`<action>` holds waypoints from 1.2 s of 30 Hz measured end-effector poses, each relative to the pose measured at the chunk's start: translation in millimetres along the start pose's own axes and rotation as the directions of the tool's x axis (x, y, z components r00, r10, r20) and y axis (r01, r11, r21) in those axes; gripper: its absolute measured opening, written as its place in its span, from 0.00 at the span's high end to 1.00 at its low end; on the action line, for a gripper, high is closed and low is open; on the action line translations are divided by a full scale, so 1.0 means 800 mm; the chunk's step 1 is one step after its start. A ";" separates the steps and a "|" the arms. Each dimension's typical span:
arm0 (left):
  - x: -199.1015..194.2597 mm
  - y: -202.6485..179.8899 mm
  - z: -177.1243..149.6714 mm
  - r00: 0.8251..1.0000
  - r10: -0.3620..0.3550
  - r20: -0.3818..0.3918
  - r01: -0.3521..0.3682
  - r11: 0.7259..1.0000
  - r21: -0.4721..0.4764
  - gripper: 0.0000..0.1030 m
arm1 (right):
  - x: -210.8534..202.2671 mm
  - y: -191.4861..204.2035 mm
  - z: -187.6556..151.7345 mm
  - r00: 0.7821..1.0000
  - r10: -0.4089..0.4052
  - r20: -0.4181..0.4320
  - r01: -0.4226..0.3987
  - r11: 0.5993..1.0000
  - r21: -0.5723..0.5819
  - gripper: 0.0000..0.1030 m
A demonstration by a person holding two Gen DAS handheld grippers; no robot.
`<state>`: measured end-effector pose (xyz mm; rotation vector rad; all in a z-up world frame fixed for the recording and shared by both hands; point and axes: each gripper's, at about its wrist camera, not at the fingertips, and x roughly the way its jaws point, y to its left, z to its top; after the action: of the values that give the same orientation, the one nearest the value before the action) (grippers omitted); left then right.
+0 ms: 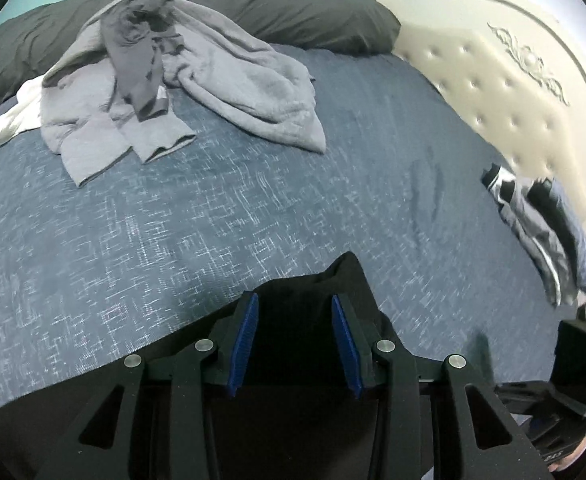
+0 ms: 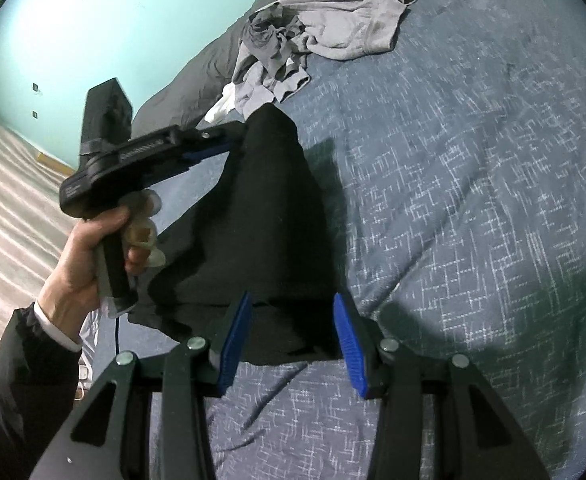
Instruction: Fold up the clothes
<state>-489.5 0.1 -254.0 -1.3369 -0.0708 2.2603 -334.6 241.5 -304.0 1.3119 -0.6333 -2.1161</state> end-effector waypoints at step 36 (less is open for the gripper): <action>0.039 -0.010 0.021 0.997 -0.075 -0.037 0.076 0.997 0.025 0.96 | 0.027 0.014 -0.003 0.997 -0.032 0.071 0.040 0.993 -0.112 0.92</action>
<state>-512.4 24.9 -268.2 -1.3385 -0.0773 2.1667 -337.7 218.5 -311.6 1.2015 -0.5133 -2.2013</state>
